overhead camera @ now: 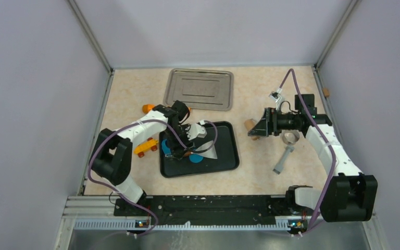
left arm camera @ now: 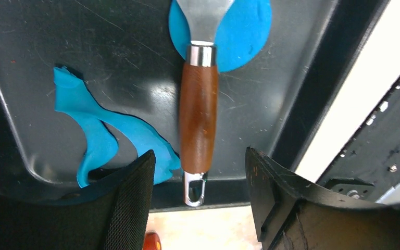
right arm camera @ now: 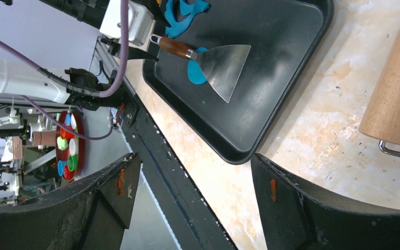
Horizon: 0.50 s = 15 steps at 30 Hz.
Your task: Roll out the dumpling wrappers from the dough
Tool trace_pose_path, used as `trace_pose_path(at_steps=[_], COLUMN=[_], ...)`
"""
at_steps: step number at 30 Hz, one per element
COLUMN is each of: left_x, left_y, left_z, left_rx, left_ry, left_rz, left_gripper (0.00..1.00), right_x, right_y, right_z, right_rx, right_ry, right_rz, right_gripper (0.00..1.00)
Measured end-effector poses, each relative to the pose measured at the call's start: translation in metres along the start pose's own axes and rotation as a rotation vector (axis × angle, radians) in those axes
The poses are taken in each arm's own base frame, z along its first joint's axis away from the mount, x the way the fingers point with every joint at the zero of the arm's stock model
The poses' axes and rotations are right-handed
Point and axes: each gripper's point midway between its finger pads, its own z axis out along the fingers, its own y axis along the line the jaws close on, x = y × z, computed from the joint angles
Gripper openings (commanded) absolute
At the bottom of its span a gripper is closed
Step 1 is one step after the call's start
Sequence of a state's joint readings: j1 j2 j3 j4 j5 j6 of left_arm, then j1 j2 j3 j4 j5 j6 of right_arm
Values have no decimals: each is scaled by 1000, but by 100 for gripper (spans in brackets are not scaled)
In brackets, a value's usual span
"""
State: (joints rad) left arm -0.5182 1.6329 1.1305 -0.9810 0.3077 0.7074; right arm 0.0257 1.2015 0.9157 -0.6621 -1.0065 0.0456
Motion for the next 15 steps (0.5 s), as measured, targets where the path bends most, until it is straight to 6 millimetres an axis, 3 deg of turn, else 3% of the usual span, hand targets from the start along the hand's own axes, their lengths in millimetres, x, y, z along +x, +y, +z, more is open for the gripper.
trace_pose_path(at_steps=[4,7,9,11,13,15], left_x=[-1,-1,-3,-3,-1,2], left_y=[9,13,16,18,18,11], left_z=[12,20,24,30,33,34], left_rx=[-24,-29,-33,-27,-14,19], left_ry=[-7,-12,-16,-12,-1,7], left_rz=[8,11,16,20,25,25], left_gripper=[66,59,50,33,6,0], right_x=[0,0,2,3,2,2], right_y=[1,1,0,0,0,1], right_z=[0,0,0,-1,-1,-2], right_rx=[0,0,1,4,9,13], right_ry=[-2,-5,-5,-5,-7,-10], right_rz=[-3,-4,-3,-3,-7,-12], right_gripper=[79,79,79,79,79,79])
